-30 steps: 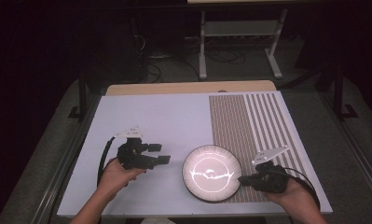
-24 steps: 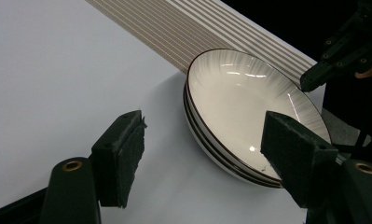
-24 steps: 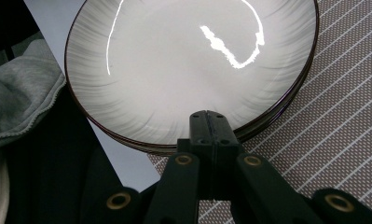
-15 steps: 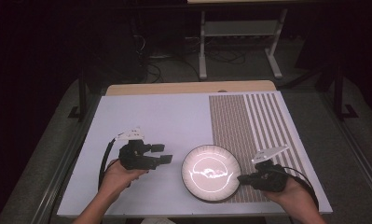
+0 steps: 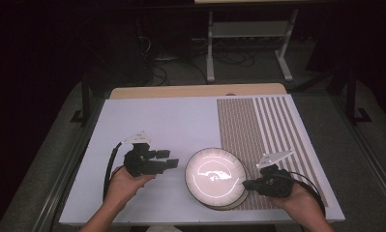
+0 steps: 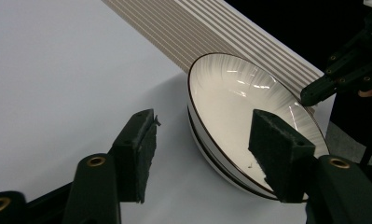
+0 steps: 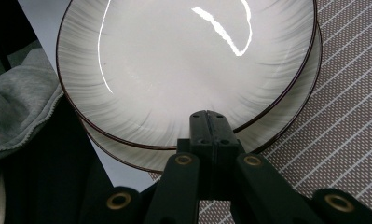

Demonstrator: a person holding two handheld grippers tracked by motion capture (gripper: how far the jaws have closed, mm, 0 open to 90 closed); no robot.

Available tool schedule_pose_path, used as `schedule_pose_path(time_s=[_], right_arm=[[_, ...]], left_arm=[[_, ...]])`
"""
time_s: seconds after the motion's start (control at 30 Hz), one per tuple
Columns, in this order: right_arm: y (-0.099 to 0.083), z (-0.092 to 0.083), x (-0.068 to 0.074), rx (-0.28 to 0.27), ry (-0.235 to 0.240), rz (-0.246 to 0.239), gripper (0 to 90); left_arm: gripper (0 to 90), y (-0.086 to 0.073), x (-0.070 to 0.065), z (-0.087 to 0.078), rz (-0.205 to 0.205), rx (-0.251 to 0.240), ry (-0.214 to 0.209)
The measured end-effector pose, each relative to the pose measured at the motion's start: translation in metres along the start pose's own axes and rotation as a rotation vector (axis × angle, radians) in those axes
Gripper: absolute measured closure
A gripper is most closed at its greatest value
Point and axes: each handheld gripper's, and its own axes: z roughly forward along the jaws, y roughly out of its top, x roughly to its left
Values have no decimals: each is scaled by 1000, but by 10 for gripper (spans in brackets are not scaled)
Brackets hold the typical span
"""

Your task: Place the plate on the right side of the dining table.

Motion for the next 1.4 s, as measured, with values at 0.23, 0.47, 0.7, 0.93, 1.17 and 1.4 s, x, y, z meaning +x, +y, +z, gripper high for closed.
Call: schedule_pose_path(time_s=[0.23, 0.47, 0.7, 0.93, 1.17, 1.4], right_arm=[[2, 5, 1, -3, 6, -3, 896], [4, 9, 2, -7, 11, 0, 896], [3, 10, 2, -16, 12, 6, 896], [4, 11, 2, -20, 8, 12, 897], [6, 23, 5, -16, 22, 7, 896], [8, 29, 7, -21, 20, 5, 896]], left_arm=[[424, -1, -5, 7, -9, 35, -4], [445, -4, -6, 10, -21, 56, -2], [475, -6, -8, 19, -31, 83, 9], [489, -6, -10, 25, -48, 105, 21], [523, -10, -9, 28, -79, 137, 36], [585, -10, -12, 33, -102, 148, 43]])
